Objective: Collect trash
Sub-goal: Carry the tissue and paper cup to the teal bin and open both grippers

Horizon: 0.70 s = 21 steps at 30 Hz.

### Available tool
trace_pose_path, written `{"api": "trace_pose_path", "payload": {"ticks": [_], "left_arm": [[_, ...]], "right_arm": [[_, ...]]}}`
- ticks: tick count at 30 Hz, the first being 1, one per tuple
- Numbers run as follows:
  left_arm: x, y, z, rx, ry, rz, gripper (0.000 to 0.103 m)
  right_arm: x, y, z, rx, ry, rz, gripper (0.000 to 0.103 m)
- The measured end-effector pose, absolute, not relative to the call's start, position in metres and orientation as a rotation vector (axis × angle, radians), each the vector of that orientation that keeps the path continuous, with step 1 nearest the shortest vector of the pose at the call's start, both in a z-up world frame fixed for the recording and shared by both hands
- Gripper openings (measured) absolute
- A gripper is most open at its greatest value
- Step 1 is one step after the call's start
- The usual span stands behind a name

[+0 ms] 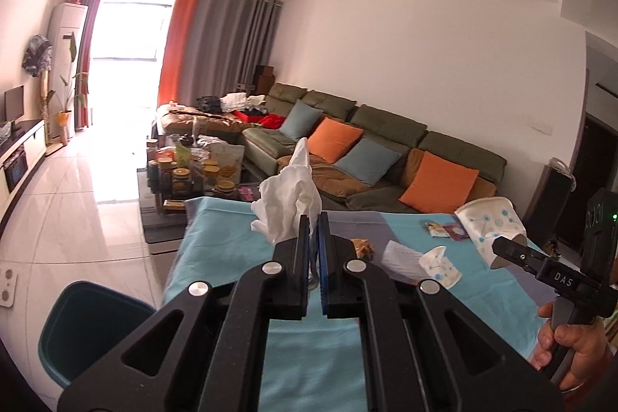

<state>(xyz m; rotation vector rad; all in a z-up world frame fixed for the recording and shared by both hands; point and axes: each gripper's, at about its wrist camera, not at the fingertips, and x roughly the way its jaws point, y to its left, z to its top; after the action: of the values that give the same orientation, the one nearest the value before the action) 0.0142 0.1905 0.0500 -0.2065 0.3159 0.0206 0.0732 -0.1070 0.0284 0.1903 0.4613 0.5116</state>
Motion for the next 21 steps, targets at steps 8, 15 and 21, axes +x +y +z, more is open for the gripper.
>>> {"api": "trace_pose_path", "payload": {"ticks": [8,15,21], "left_arm": [[-0.002,0.212,0.044,-0.221,0.329,0.071,0.004],[-0.013,0.243,0.033,-0.233,0.363,0.151,0.004],[-0.021,0.266,0.031,-0.238,0.372,0.205,0.004]], "right_arm": [[0.075,-0.052,0.029,0.128,0.491,0.654,0.065],[0.076,-0.011,0.025,0.084,0.527,0.748,0.065],[0.07,0.008,0.026,0.064,0.546,0.789,0.065]]}}
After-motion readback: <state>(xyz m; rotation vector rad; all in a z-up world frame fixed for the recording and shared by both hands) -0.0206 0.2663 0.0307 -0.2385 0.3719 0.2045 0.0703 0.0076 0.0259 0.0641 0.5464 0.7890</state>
